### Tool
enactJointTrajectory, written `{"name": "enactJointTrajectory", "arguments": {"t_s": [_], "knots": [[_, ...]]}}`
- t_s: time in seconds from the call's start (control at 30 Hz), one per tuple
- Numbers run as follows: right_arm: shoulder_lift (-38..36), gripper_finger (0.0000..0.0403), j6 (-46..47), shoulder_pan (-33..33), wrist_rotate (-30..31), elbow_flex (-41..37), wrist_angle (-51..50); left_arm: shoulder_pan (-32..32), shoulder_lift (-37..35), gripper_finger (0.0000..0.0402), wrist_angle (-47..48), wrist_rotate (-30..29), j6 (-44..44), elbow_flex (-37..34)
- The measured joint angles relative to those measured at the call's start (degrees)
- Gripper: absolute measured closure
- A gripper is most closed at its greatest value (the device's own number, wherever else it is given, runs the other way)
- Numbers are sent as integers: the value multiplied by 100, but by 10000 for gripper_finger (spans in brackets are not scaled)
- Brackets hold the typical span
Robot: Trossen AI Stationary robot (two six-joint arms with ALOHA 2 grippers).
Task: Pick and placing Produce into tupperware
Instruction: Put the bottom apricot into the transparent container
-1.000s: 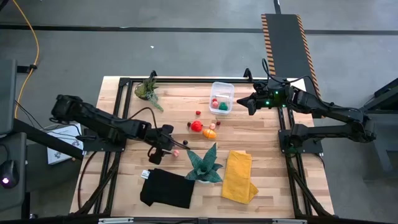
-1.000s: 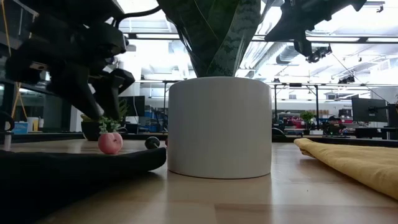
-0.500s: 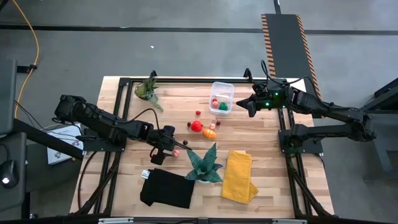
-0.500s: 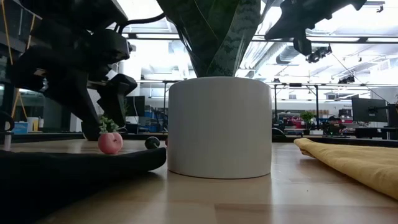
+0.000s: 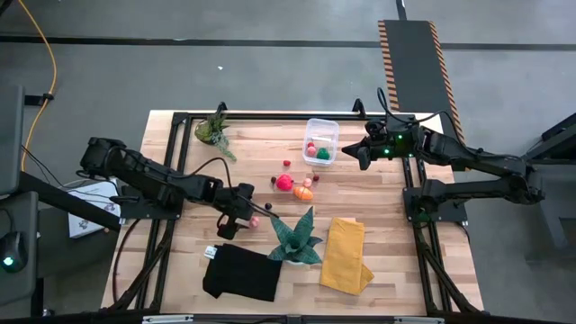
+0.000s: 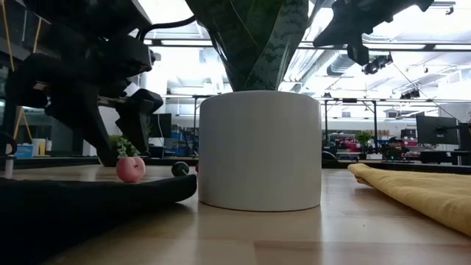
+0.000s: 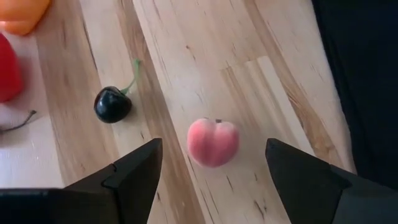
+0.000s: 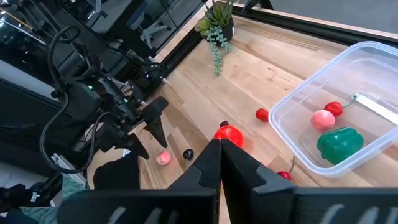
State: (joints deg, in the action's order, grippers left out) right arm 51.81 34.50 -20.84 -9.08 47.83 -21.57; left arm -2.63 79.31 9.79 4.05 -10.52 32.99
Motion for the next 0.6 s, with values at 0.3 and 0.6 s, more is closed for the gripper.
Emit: {"name": "enactJointTrajectory", "arguments": {"t_s": [0.3,0.6], "knots": [[0,402,20,-1,0,2,0,-2,223,126,-267,2,-18,0],[-1,402,20,0,0,0,3,-1,495,126,-395,85,-15,0]]}}
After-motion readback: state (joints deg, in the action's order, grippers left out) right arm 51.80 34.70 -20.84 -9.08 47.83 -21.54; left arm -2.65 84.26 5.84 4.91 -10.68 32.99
